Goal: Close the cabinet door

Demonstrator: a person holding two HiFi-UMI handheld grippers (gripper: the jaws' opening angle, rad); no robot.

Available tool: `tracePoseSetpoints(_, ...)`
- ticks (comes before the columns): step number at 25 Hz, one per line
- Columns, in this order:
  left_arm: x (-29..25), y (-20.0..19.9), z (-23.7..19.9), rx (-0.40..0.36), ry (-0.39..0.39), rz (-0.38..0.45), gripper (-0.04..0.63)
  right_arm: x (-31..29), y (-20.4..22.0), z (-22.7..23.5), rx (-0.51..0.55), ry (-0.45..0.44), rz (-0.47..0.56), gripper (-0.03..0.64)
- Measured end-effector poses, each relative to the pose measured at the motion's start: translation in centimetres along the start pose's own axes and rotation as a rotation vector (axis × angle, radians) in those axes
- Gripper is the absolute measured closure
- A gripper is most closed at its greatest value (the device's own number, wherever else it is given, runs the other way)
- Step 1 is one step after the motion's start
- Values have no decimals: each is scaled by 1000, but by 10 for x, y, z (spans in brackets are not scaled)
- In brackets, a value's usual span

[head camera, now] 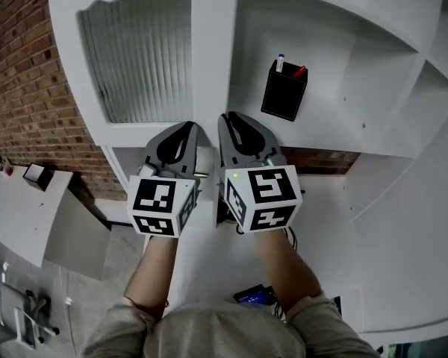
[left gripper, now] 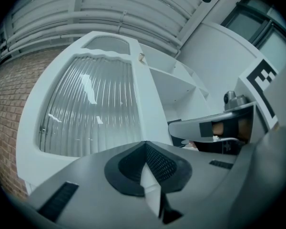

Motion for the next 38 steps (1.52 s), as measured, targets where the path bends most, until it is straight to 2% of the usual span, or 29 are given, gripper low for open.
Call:
tracePoseSetpoints(6, 1, -1, -2, 12, 35, -21, 589, 6, -2, -7, -12, 44, -17, 592)
tracePoseSetpoints(16, 30, -3, 0, 50, 90, -20, 589, 19, -7, -33, 2, 101, -26, 598)
tracePoseSetpoints(24, 66, -22, 12, 27, 117, 23, 589, 49, -20, -59, 35, 142, 20, 598)
tracePoseSetpoints(38, 133, -44, 27, -18, 109, 113, 589, 105, -45, -99, 104, 181, 123, 598)
Point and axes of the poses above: the fingertips, and each gripper's own axes: x backward along the fingers, z to its right, y out of its underside, the point moved 6 cm from there along x, backward along the fingers, and after that the axes turned 7 degrees about x, right-handed, at the moved point
